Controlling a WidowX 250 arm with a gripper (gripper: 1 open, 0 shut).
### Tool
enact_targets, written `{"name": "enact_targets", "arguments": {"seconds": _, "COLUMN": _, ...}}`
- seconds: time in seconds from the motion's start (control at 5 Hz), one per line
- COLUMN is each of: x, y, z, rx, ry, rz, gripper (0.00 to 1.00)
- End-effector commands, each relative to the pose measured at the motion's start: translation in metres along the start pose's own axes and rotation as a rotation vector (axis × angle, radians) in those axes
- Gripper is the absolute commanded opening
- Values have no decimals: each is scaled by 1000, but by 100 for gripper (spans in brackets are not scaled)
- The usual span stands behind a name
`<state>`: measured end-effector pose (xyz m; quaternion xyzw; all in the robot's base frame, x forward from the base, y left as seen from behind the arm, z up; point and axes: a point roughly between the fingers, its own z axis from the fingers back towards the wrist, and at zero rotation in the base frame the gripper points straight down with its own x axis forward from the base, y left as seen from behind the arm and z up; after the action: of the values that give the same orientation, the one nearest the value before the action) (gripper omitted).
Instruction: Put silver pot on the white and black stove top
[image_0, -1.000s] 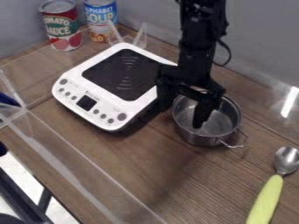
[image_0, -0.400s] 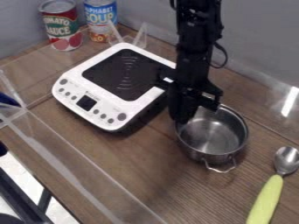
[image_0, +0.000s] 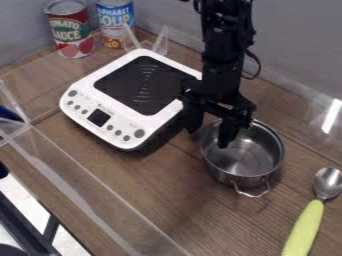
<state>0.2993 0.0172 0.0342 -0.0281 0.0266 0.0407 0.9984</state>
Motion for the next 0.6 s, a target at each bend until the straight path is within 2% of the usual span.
{"name": "enact_targets", "arguments": {"seconds": 0.0, "x": 3, "y": 1, "z": 18, "rx": -8, "ry": -54, "rz": 1, "gripper": 0}}
{"name": "enact_targets", "arguments": {"seconds": 0.2, "x": 4, "y": -1, "z": 21, "rx": -12, "ry": -76, "rz": -8, "gripper": 100}}
{"name": "enact_targets", "arguments": {"seconds": 0.4, "x": 6, "y": -3, "z": 23, "rx": -16, "ry": -96, "rz": -18, "gripper": 100}}
